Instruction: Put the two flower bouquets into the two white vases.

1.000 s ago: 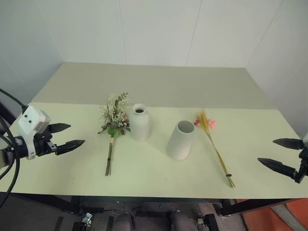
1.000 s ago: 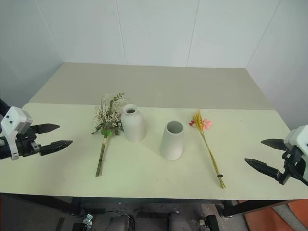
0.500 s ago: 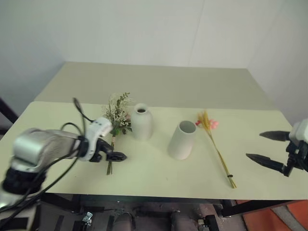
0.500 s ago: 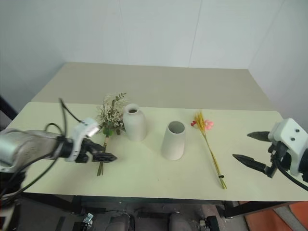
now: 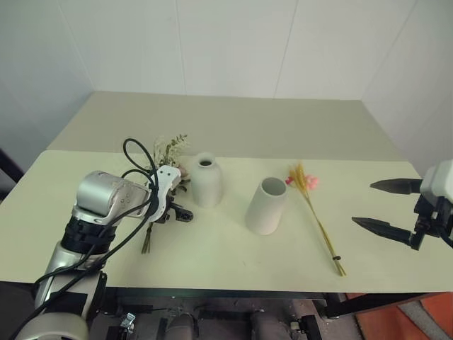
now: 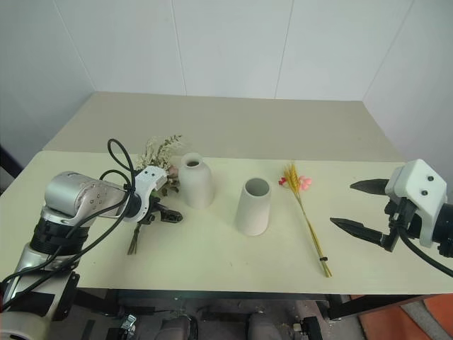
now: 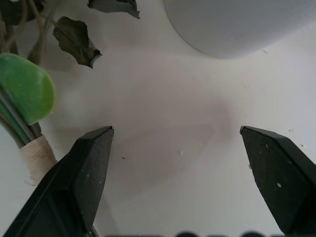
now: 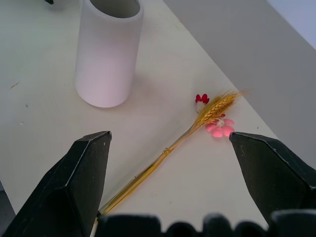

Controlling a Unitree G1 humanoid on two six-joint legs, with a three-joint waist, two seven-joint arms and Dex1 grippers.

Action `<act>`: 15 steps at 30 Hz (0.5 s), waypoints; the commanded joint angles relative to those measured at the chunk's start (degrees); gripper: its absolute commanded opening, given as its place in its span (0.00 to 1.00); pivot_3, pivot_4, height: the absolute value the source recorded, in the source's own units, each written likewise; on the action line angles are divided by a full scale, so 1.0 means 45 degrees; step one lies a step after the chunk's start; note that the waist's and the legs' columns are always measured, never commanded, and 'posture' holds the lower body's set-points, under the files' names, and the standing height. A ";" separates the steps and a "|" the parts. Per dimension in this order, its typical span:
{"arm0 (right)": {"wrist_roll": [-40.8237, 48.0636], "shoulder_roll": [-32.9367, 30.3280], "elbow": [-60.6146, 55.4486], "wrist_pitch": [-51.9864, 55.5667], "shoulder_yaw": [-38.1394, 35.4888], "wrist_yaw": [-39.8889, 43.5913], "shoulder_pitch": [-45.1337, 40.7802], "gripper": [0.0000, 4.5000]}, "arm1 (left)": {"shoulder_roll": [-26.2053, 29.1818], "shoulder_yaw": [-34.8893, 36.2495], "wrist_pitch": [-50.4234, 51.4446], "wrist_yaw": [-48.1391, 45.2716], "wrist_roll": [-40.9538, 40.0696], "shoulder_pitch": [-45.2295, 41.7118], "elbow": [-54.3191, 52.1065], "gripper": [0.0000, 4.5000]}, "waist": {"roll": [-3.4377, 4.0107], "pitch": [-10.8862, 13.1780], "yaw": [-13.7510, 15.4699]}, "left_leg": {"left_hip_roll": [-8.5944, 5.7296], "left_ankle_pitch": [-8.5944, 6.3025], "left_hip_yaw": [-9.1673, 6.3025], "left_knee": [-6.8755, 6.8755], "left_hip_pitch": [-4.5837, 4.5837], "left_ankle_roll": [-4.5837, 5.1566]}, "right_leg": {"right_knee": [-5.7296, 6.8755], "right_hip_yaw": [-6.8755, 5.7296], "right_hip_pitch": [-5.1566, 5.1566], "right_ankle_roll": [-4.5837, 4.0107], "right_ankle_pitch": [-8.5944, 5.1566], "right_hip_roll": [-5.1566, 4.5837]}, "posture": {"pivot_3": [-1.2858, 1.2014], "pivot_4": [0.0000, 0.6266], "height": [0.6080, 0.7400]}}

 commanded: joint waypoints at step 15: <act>-0.0040 -0.0536 0.0645 -0.0369 0.0687 -0.0004 -0.1349 1.00 | 0.1737 -0.0566 0.0061 0.1691 -0.0218 -0.0275 -0.1128 0.99 | 0.0000 0.0000 0.0001 | -0.0014 0.0000 -0.0003 0.0000 0.0001 0.0000 | 0.0000 0.0001 0.0001 0.0003 0.0001 -0.0012 | 0.52 0.24 1.00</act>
